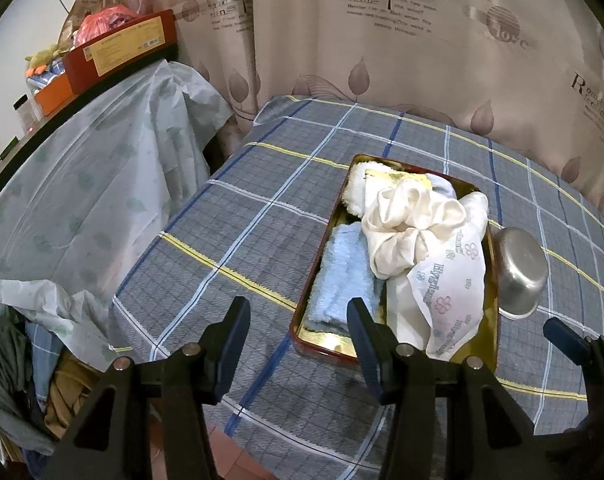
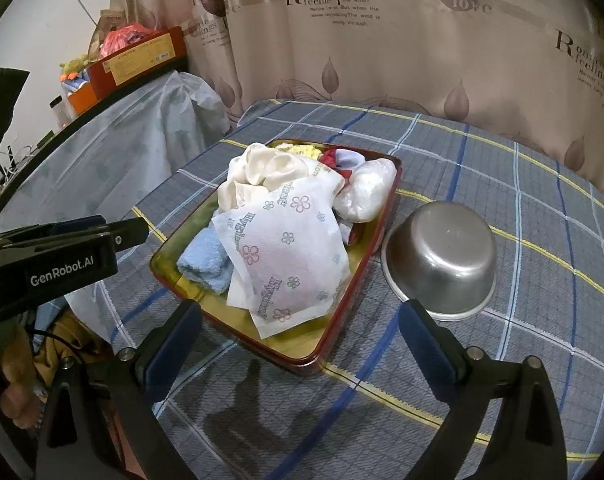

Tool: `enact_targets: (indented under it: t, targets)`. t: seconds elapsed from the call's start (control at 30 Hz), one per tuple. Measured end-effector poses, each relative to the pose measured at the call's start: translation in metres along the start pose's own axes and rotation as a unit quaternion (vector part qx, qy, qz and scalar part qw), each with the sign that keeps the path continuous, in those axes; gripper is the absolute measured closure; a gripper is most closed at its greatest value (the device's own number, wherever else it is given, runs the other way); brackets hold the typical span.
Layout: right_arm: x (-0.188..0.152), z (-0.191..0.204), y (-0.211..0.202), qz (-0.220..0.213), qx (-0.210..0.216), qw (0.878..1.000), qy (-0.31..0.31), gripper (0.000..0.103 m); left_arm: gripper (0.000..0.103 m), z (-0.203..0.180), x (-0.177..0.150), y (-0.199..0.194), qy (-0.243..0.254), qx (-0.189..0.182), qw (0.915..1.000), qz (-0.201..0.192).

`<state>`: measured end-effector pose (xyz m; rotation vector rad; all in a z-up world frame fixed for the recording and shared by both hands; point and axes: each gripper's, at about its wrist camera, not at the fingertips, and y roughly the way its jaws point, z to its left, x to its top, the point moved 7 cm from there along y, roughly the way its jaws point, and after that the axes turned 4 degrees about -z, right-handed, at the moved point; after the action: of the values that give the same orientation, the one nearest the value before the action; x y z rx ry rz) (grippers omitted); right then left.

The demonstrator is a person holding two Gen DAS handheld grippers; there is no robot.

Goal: Organize soft objects

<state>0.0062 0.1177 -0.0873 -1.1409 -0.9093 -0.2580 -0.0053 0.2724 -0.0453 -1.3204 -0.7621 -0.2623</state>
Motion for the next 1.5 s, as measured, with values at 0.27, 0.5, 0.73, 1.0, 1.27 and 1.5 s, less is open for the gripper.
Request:
enact_targets:
  t: [0.27, 0.5, 0.73, 1.0, 1.27, 1.5]
  targets:
    - [0.0004, -0.0002, 0.0022, 0.001, -0.004, 1.000, 0.001, 0.005, 0.052, -0.0013, 0.0004, 0.0000, 0.001, -0.002, 1.0000, 0.002]
    - [-0.0019, 0.0023, 0.0045, 0.006, -0.004, 1.000, 0.000, 0.005, 0.052, -0.0022, 0.0003, -0.0008, 0.000, -0.006, 1.0000, 0.003]
    - [-0.0023, 0.0020, 0.0044, 0.006, -0.004, 1.000, 0.000, 0.004, 0.052, -0.0027, 0.0011, -0.0018, 0.002, -0.007, 1.0000, 0.003]
    - [-0.0046, 0.0057, 0.0051, 0.007, -0.005, 1.000, 0.002, 0.004, 0.052, -0.0051, 0.0011, -0.0015, 0.000, -0.011, 0.9999, 0.004]
    - [-0.0044, 0.0043, 0.0055, 0.009, -0.006, 1.000, 0.003, 0.004, 0.052, -0.0060, -0.0015, -0.0007, 0.009, -0.007, 0.9999, 0.003]
    - [-0.0068, 0.0078, 0.0039, 0.005, -0.003, 1.000, 0.003, 0.004, 0.052, -0.0037, -0.0012, -0.0004, 0.008, -0.004, 1.0000, -0.002]
